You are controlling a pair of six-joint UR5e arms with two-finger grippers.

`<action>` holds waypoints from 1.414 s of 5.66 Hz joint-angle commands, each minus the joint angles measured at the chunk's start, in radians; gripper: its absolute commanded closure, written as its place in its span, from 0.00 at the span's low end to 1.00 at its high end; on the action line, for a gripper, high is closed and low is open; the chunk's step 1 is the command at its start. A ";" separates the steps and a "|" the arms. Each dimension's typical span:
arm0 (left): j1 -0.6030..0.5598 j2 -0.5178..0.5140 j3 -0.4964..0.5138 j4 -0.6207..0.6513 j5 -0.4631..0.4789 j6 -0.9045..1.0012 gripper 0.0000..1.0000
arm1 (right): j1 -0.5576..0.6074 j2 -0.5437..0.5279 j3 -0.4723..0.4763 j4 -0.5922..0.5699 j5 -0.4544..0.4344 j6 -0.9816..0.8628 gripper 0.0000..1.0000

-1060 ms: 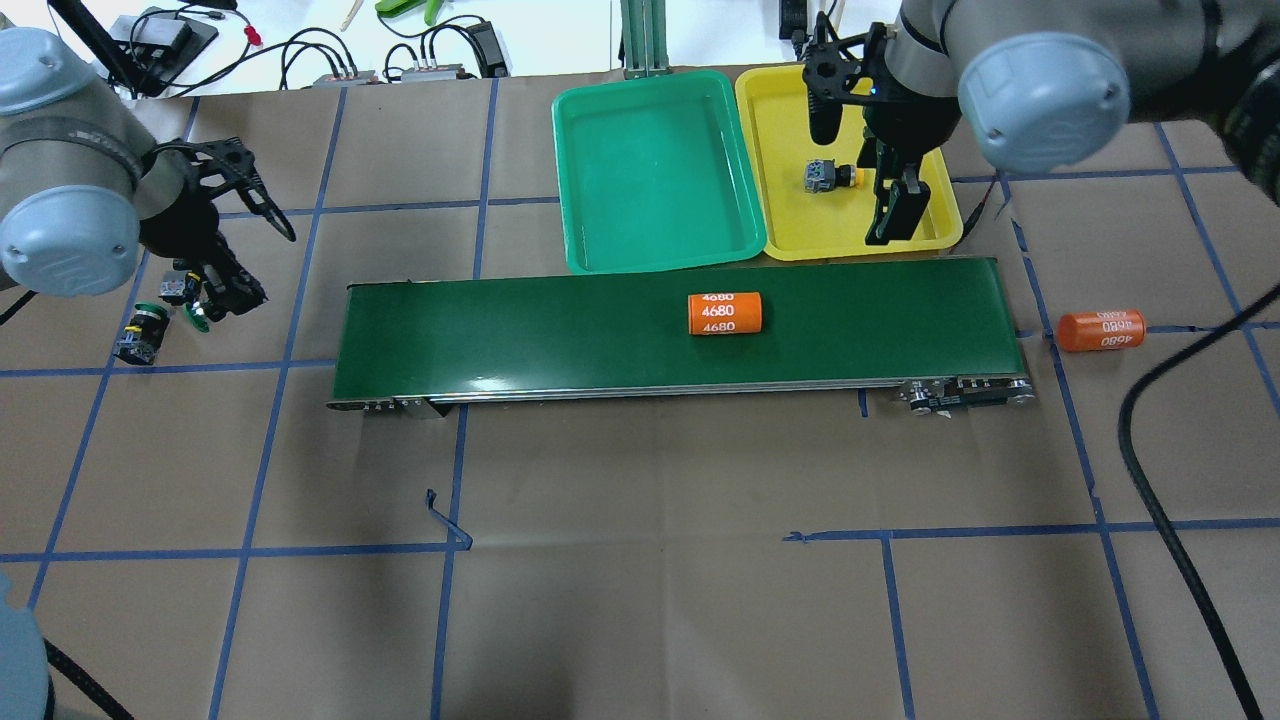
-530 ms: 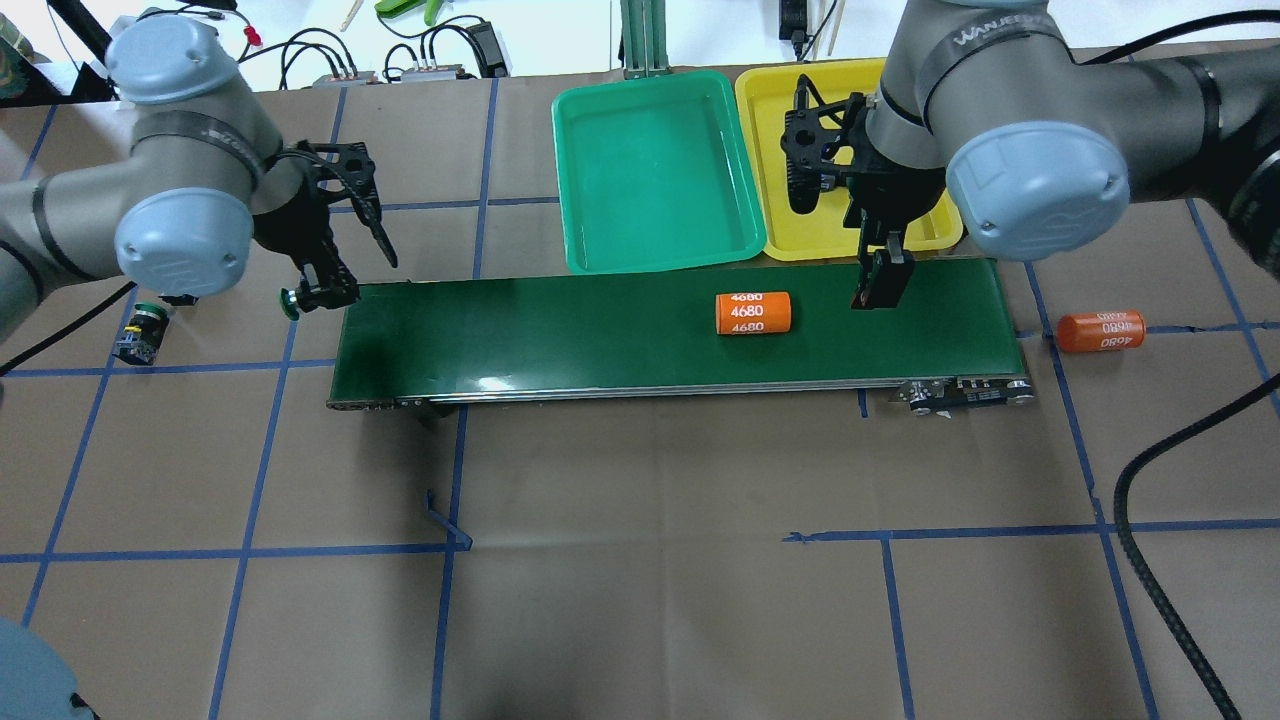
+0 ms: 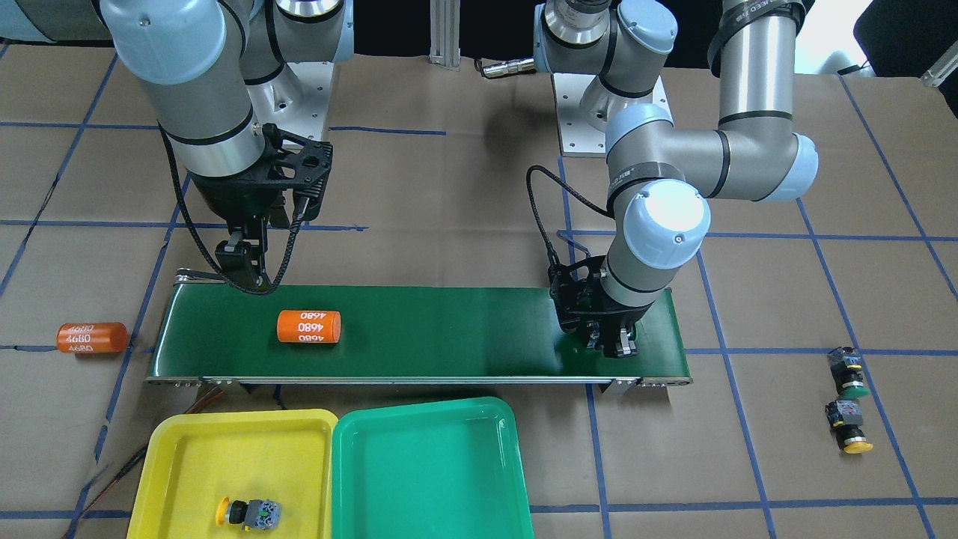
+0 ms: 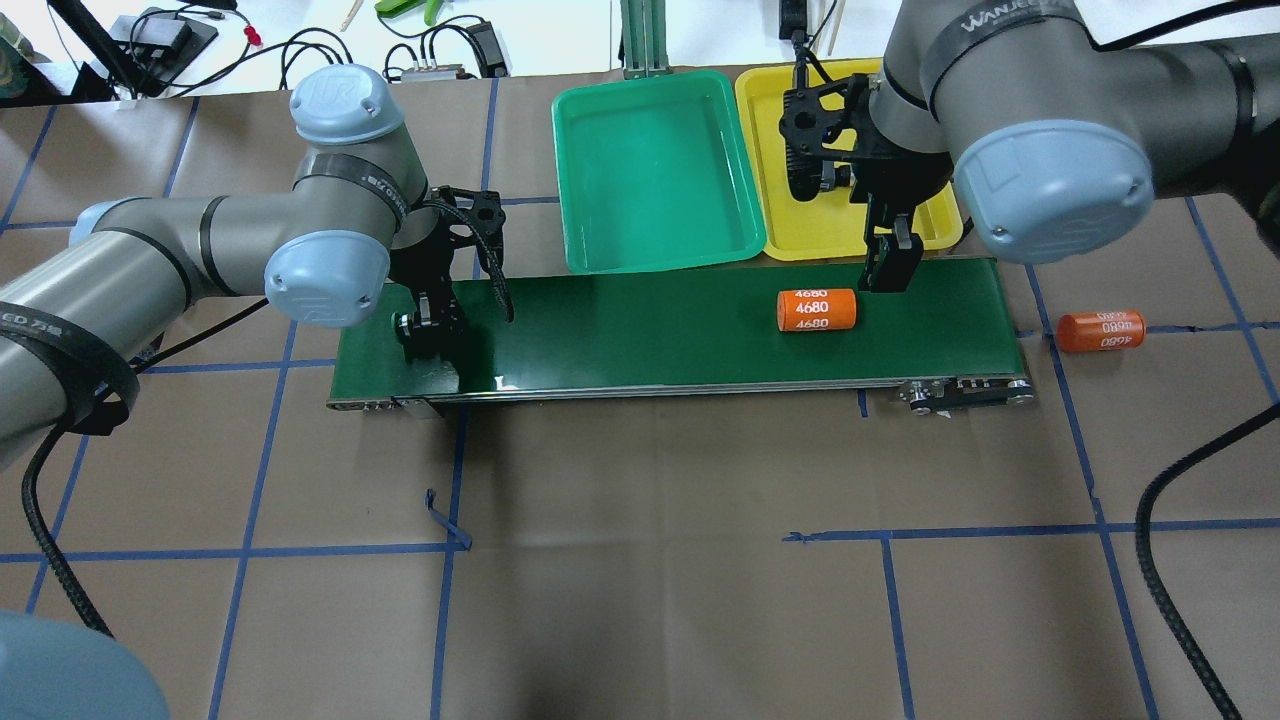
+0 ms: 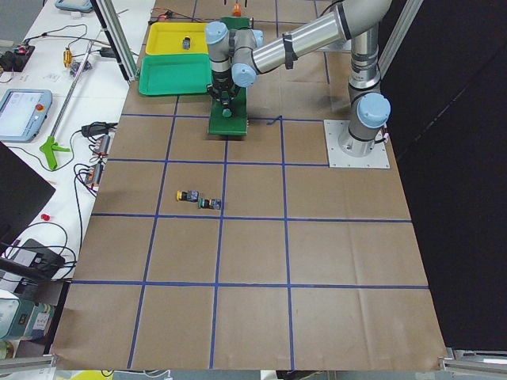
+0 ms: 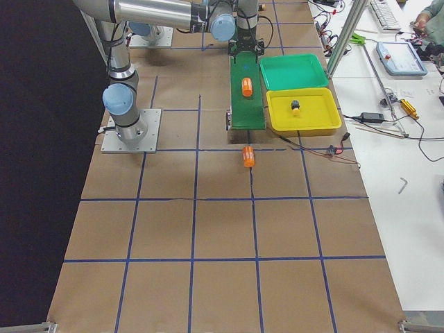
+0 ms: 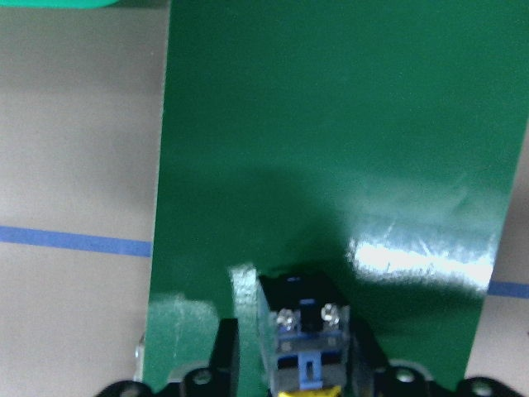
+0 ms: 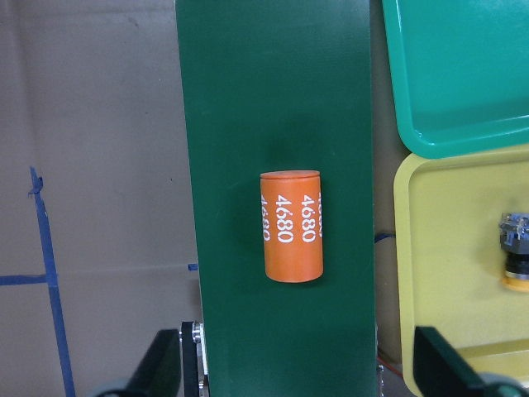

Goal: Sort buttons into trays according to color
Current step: 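Release the green-capped button and grasp another with the left gripper while the right waits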

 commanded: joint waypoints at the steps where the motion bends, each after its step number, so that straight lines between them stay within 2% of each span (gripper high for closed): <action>1: 0.082 0.047 0.011 -0.018 0.000 -0.033 0.02 | -0.011 -0.002 -0.003 0.034 0.003 -0.005 0.00; 2: 0.233 0.075 -0.004 -0.021 0.005 -0.054 0.02 | -0.011 -0.007 -0.006 0.086 0.006 -0.007 0.00; 3: 0.374 0.063 0.000 -0.018 0.000 -0.063 0.02 | 0.000 -0.009 0.002 0.082 0.010 -0.001 0.00; 4: 0.459 0.048 0.009 -0.007 -0.006 -0.077 0.02 | 0.001 0.001 0.009 0.082 0.011 0.005 0.00; 6: 0.634 -0.071 0.017 0.099 -0.007 -0.149 0.02 | 0.006 0.025 0.026 0.078 0.013 0.007 0.00; 7: 0.645 -0.111 0.061 0.111 -0.004 -0.282 0.02 | 0.006 0.025 0.026 0.076 0.011 0.006 0.00; 8: 0.652 -0.168 0.136 0.109 0.002 -0.338 0.03 | 0.006 0.025 0.026 0.075 0.011 0.006 0.00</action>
